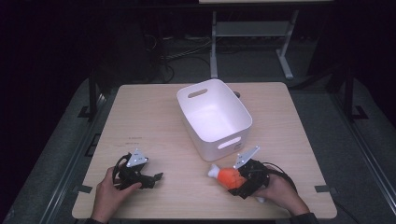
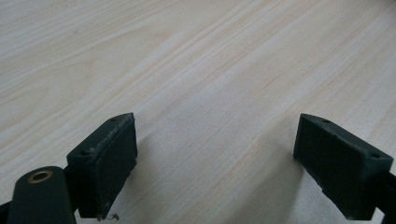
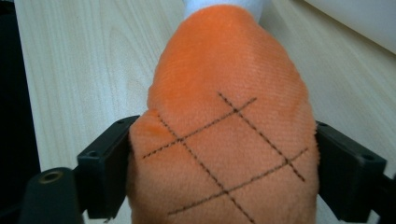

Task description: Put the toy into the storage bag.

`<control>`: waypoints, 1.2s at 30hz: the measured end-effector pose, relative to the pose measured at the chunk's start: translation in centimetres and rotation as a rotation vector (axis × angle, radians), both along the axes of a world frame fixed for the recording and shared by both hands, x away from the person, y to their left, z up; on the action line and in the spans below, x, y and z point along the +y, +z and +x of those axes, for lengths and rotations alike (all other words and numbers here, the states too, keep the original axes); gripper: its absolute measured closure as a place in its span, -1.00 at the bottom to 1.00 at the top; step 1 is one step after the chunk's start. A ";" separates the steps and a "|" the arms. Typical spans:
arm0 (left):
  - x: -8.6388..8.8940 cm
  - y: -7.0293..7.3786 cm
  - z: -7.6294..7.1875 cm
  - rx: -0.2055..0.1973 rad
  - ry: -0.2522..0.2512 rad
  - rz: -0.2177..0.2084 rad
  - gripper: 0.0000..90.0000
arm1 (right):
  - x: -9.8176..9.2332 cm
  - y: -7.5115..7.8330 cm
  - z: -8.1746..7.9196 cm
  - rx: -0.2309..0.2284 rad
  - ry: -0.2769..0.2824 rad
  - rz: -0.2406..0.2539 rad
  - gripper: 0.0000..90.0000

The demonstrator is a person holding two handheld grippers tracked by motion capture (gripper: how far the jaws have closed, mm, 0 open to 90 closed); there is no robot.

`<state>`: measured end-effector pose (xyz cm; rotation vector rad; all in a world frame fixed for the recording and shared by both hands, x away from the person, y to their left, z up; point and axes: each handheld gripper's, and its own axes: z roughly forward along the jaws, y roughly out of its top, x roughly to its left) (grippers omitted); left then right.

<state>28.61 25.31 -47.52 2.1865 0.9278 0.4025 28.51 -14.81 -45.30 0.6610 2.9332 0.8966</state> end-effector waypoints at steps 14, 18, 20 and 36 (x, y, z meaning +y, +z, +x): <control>0.0 0.0 0.0 0.000 0.000 0.000 -0.72 | -0.9 0.8 -0.4 -0.011 -0.003 -0.003 -0.41; 0.0 0.0 0.0 0.000 0.000 0.000 -0.72 | -1.5 1.2 -0.5 -0.019 -0.015 -0.003 -0.40; 0.0 0.0 0.0 0.000 0.000 0.000 -0.72 | -1.9 1.3 -0.5 -0.024 -0.022 -0.001 -0.40; 0.0 0.0 0.0 0.000 0.000 0.000 -0.72 | -5.5 2.2 -0.7 -0.037 -0.113 0.009 -0.41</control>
